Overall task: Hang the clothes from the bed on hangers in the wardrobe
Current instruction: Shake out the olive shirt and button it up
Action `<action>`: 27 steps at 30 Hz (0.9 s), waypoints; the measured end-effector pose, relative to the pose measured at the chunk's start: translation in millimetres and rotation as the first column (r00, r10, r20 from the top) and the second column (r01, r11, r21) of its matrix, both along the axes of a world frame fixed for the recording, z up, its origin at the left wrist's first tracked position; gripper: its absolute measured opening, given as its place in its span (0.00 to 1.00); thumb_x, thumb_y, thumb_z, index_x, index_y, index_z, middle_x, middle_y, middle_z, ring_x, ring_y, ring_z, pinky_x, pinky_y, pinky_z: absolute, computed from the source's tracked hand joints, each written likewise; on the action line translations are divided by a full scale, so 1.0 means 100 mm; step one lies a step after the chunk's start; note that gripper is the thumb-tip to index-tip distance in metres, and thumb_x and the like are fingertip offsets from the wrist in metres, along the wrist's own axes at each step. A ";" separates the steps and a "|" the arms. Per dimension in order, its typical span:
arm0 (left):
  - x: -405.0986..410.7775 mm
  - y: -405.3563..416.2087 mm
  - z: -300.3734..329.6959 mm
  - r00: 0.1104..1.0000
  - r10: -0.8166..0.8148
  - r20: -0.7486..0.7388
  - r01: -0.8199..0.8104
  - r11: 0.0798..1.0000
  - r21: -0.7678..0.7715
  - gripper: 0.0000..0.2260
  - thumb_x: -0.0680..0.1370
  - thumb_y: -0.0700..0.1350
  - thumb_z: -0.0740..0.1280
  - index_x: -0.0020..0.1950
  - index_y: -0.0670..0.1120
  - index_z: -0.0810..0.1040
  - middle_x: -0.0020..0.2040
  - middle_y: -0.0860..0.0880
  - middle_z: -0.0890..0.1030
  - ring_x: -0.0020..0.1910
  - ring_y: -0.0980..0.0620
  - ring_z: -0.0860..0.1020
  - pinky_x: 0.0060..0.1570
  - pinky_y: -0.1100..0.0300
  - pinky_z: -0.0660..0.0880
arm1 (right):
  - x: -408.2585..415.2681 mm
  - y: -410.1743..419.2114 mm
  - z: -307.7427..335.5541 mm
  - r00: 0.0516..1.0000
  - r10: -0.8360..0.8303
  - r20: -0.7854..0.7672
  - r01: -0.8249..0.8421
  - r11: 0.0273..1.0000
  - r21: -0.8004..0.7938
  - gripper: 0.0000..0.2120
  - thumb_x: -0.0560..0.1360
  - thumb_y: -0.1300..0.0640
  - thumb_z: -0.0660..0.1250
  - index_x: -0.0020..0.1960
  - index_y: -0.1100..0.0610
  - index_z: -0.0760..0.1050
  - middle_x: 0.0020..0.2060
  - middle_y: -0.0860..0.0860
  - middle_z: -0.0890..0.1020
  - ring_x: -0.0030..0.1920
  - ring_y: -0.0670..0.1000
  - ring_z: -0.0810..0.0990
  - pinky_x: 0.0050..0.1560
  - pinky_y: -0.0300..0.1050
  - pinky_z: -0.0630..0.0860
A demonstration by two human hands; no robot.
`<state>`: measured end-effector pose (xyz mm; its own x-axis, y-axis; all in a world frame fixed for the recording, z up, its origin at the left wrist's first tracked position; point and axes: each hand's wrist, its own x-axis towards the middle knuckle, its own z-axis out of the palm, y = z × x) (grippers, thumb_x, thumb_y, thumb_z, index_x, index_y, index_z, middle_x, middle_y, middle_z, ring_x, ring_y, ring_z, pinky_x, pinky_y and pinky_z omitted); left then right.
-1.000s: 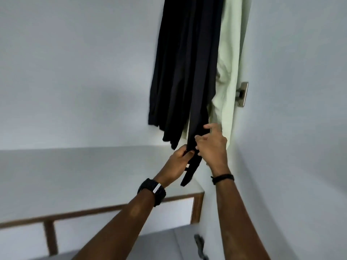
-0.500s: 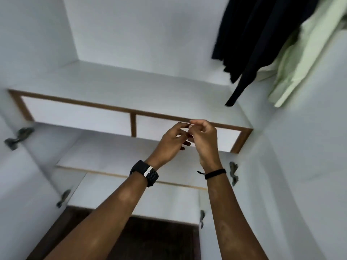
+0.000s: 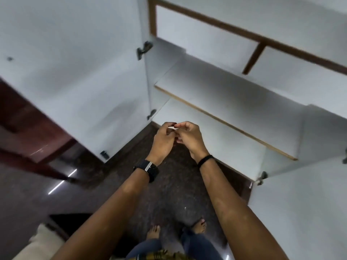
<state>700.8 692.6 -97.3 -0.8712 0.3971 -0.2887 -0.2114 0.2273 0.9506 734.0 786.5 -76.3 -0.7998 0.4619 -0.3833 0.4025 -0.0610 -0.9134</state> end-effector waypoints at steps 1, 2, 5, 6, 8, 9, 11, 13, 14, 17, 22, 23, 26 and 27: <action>-0.01 -0.19 -0.08 1.000 0.023 0.012 -0.023 1.000 -0.020 0.12 0.80 0.37 0.58 0.63 0.44 0.74 0.57 0.43 0.80 0.54 0.46 0.80 0.55 0.51 0.77 | -0.02 -0.17 -0.08 0.999 0.039 0.020 -0.039 0.999 -0.005 0.08 0.75 0.65 0.62 0.47 0.57 0.79 0.45 0.53 0.84 0.46 0.50 0.83 0.40 0.40 0.79; 0.00 -0.42 -0.17 0.998 0.056 0.025 -0.055 0.997 -0.044 0.12 0.80 0.37 0.58 0.62 0.45 0.74 0.56 0.43 0.80 0.55 0.45 0.80 0.57 0.49 0.77 | -0.03 -0.37 -0.16 0.995 0.087 0.052 -0.087 0.996 -0.004 0.08 0.76 0.65 0.62 0.48 0.56 0.78 0.45 0.52 0.83 0.46 0.49 0.82 0.39 0.38 0.78; 0.14 -1.02 -0.35 0.987 0.151 0.055 -0.143 0.982 -0.123 0.12 0.80 0.38 0.58 0.60 0.48 0.74 0.53 0.43 0.81 0.53 0.44 0.80 0.54 0.49 0.76 | 0.02 -0.87 -0.36 0.957 0.246 0.154 -0.251 0.968 0.018 0.08 0.75 0.64 0.62 0.46 0.53 0.78 0.45 0.52 0.83 0.48 0.49 0.82 0.43 0.42 0.79; 0.21 -1.18 -0.40 0.982 0.177 0.065 -0.166 0.975 -0.145 0.12 0.79 0.38 0.58 0.61 0.47 0.74 0.52 0.43 0.81 0.50 0.45 0.80 0.51 0.50 0.76 | 0.06 -0.99 -0.41 0.937 0.301 0.180 -0.310 0.950 0.027 0.08 0.75 0.63 0.63 0.45 0.52 0.78 0.45 0.52 0.83 0.48 0.50 0.82 0.44 0.43 0.80; 0.40 -1.52 -0.51 0.968 0.237 0.079 -0.217 0.955 -0.202 0.13 0.79 0.37 0.58 0.62 0.44 0.73 0.48 0.43 0.81 0.45 0.46 0.79 0.46 0.51 0.75 | 0.17 -1.29 -0.51 0.883 0.412 0.225 -0.430 0.902 0.037 0.08 0.76 0.62 0.63 0.43 0.51 0.77 0.45 0.53 0.83 0.48 0.51 0.82 0.45 0.45 0.80; 0.52 -1.67 -0.56 0.960 0.269 0.081 -0.245 0.942 -0.229 0.13 0.79 0.37 0.58 0.62 0.44 0.74 0.47 0.43 0.81 0.45 0.46 0.79 0.46 0.51 0.75 | 0.24 -1.44 -0.54 0.851 0.465 0.243 -0.488 0.872 0.038 0.08 0.76 0.62 0.63 0.43 0.51 0.77 0.45 0.53 0.83 0.48 0.51 0.83 0.45 0.45 0.80; 0.75 -1.91 -0.64 0.944 0.319 0.083 -0.287 0.919 -0.270 0.13 0.79 0.37 0.58 0.61 0.45 0.74 0.46 0.44 0.81 0.48 0.45 0.79 0.50 0.49 0.76 | 0.39 -1.70 -0.61 0.794 0.547 0.266 -0.574 0.818 0.031 0.07 0.76 0.61 0.63 0.44 0.52 0.77 0.44 0.54 0.83 0.47 0.51 0.83 0.43 0.44 0.80; 1.03 -2.13 -0.75 0.917 0.386 0.096 -0.344 0.891 -0.297 0.13 0.78 0.37 0.58 0.60 0.46 0.75 0.47 0.45 0.81 0.50 0.45 0.80 0.52 0.48 0.76 | 0.56 -1.94 -0.70 0.725 0.623 0.294 -0.661 0.749 0.041 0.06 0.77 0.61 0.62 0.46 0.54 0.78 0.45 0.55 0.83 0.47 0.53 0.83 0.42 0.45 0.80; 1.18 -2.24 -0.81 0.898 0.428 0.098 -0.382 0.872 -0.306 0.12 0.78 0.37 0.58 0.59 0.46 0.75 0.47 0.46 0.81 0.51 0.46 0.80 0.52 0.48 0.76 | 0.65 -2.06 -0.75 0.686 0.661 0.303 -0.704 0.708 0.050 0.07 0.77 0.62 0.62 0.48 0.56 0.78 0.45 0.56 0.84 0.47 0.54 0.83 0.43 0.47 0.80; 1.51 -2.51 -0.97 0.855 0.511 0.087 -0.459 0.825 -0.331 0.12 0.78 0.37 0.58 0.58 0.47 0.75 0.47 0.48 0.81 0.51 0.46 0.80 0.52 0.50 0.76 | 0.87 -2.36 -0.92 0.606 0.734 0.306 -0.783 0.618 0.069 0.08 0.78 0.62 0.61 0.51 0.58 0.79 0.47 0.58 0.84 0.48 0.57 0.83 0.48 0.52 0.81; 1.93 -2.90 -1.28 0.791 0.602 0.106 -0.531 0.763 -0.369 0.12 0.78 0.37 0.59 0.60 0.43 0.74 0.50 0.44 0.80 0.53 0.42 0.79 0.55 0.46 0.77 | 1.21 -2.82 -1.26 0.549 0.771 0.322 -0.819 0.573 0.026 0.09 0.78 0.63 0.61 0.53 0.59 0.79 0.49 0.60 0.83 0.50 0.57 0.83 0.50 0.54 0.81; 1.99 -2.97 -1.34 0.776 0.621 0.106 -0.548 0.748 -0.374 0.13 0.78 0.37 0.59 0.62 0.43 0.74 0.50 0.45 0.80 0.53 0.43 0.79 0.56 0.46 0.76 | 1.26 -2.91 -1.33 0.544 0.775 0.323 -0.823 0.568 0.024 0.09 0.77 0.62 0.61 0.54 0.59 0.79 0.50 0.59 0.83 0.51 0.57 0.82 0.51 0.55 0.80; 2.14 -3.21 -1.55 0.723 0.688 0.060 -0.607 0.675 -0.419 0.14 0.79 0.38 0.60 0.63 0.44 0.74 0.50 0.46 0.80 0.53 0.45 0.79 0.55 0.52 0.75 | 1.35 -3.19 -1.59 0.517 0.797 0.312 -0.843 0.537 0.025 0.08 0.77 0.62 0.62 0.53 0.58 0.79 0.50 0.58 0.83 0.53 0.56 0.81 0.55 0.57 0.78; 2.19 -3.32 -1.65 0.701 0.712 0.045 -0.629 0.646 -0.433 0.14 0.79 0.39 0.60 0.64 0.44 0.74 0.51 0.47 0.80 0.53 0.47 0.79 0.54 0.54 0.74 | 1.37 -3.32 -1.70 0.501 0.812 0.300 -0.854 0.519 0.022 0.08 0.77 0.61 0.63 0.53 0.58 0.79 0.49 0.57 0.83 0.52 0.56 0.81 0.55 0.57 0.78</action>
